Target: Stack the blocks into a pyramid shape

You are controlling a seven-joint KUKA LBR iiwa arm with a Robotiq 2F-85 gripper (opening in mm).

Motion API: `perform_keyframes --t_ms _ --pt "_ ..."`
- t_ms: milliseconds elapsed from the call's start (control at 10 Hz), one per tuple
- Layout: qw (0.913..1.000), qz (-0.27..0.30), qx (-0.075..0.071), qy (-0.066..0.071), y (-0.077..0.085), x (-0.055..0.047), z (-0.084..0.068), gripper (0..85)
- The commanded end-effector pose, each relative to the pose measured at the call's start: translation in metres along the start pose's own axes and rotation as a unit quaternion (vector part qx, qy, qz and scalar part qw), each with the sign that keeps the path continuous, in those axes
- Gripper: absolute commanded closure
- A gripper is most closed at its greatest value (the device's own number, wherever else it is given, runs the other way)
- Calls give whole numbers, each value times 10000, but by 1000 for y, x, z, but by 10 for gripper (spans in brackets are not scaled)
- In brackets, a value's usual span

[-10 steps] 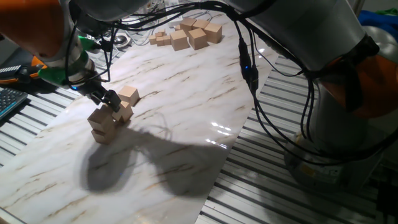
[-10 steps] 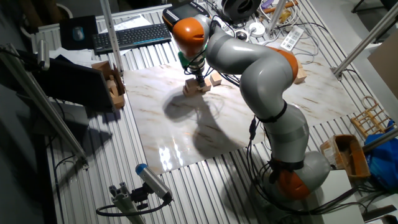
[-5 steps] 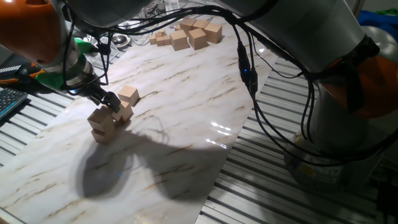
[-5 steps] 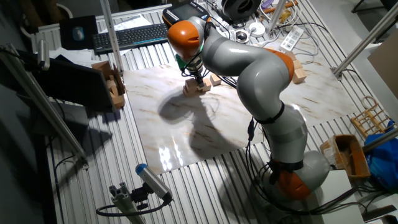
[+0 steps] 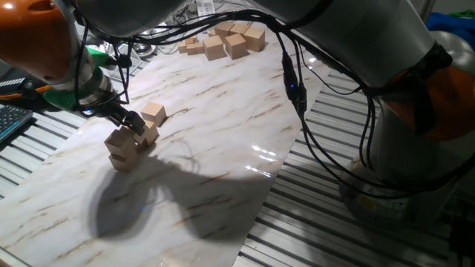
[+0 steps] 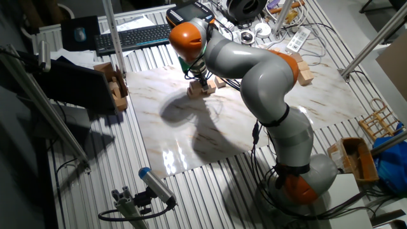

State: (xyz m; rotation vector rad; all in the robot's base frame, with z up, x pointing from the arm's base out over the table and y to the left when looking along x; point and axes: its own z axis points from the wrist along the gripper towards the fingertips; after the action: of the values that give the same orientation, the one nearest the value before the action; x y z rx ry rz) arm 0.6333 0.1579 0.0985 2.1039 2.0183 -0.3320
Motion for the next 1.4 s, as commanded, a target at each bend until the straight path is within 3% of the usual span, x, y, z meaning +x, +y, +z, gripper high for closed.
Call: perform_keyframes --t_ms 0,1000,1100,1300 --pt "10000 0 -1 -10 0 0 1 170" --pt "10000 -30 -19 -78 0 1 8 170" --pt "10000 -30 -19 -78 0 1 8 340" --pt "9999 -68 -19 -78 0 1 10 340"
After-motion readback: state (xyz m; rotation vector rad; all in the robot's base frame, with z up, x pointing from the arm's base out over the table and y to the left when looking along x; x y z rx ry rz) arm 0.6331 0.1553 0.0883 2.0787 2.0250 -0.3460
